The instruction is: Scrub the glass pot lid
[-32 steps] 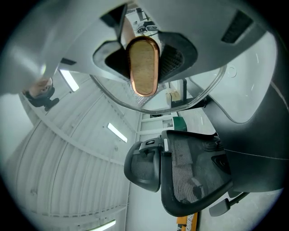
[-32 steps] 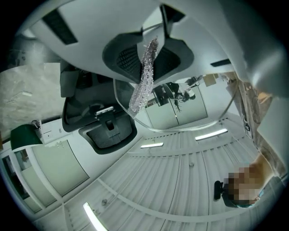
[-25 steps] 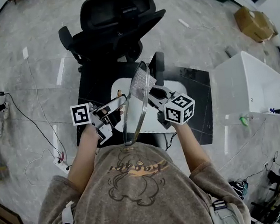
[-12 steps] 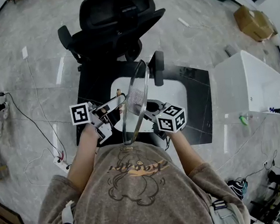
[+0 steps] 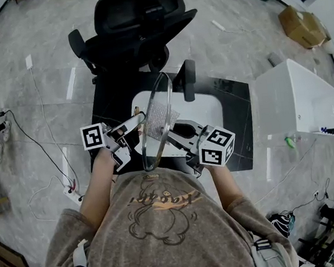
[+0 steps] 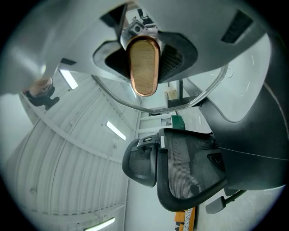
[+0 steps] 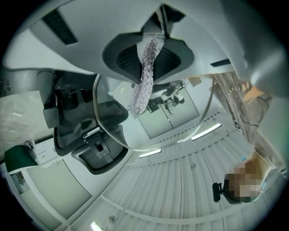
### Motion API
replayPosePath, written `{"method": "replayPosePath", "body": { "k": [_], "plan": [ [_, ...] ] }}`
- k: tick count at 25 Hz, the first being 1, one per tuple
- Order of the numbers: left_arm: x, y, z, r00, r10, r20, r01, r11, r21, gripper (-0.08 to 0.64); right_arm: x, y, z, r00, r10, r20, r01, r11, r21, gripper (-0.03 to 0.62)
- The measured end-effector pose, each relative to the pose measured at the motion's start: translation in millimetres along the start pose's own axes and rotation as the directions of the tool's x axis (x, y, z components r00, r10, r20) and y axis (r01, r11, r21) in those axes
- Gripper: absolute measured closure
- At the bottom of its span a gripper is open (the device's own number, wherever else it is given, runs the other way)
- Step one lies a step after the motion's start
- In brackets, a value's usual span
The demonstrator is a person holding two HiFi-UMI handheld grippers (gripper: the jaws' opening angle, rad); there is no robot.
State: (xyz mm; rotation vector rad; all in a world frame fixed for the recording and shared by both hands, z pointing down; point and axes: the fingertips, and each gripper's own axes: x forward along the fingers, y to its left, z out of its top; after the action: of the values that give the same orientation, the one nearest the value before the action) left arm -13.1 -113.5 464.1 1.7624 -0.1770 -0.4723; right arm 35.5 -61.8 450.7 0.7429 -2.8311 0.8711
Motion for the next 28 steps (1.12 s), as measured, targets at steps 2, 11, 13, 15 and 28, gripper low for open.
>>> {"method": "replayPosePath", "body": {
  "k": [2,11,13,15,28],
  "plan": [
    [-4.1,3.0,0.4,1.000,0.009,0.005,-0.009,1.000,0.000,0.382,-8.5,12.7,16.0,0.999,0.033,0.037,-0.033,0.999,-0.008,0.509],
    [-13.8,8.6,7.3,0.998,0.047,0.039,-0.047,0.999,0.002,0.382,-19.2,21.1,36.9,0.992,0.058,0.108,-0.056,0.998,-0.018,0.509],
    [-18.6,7.8,10.5,0.996,0.061,0.057,-0.062,0.998,0.006,0.382,-21.0,14.1,34.9,0.993,0.025,0.116,-0.024,1.000,-0.015,0.509],
    [-30.4,7.2,17.4,0.992,0.089,0.089,-0.091,0.996,0.020,0.382,-27.8,5.9,33.5,0.992,-0.014,0.126,0.015,1.000,-0.004,0.509],
    [-85.9,27.0,53.8,0.813,0.534,0.232,-0.582,0.723,0.373,0.382,-55.4,-53.3,-1.2,0.944,-0.323,0.075,0.324,0.946,-0.012,0.509]
  ]
}}
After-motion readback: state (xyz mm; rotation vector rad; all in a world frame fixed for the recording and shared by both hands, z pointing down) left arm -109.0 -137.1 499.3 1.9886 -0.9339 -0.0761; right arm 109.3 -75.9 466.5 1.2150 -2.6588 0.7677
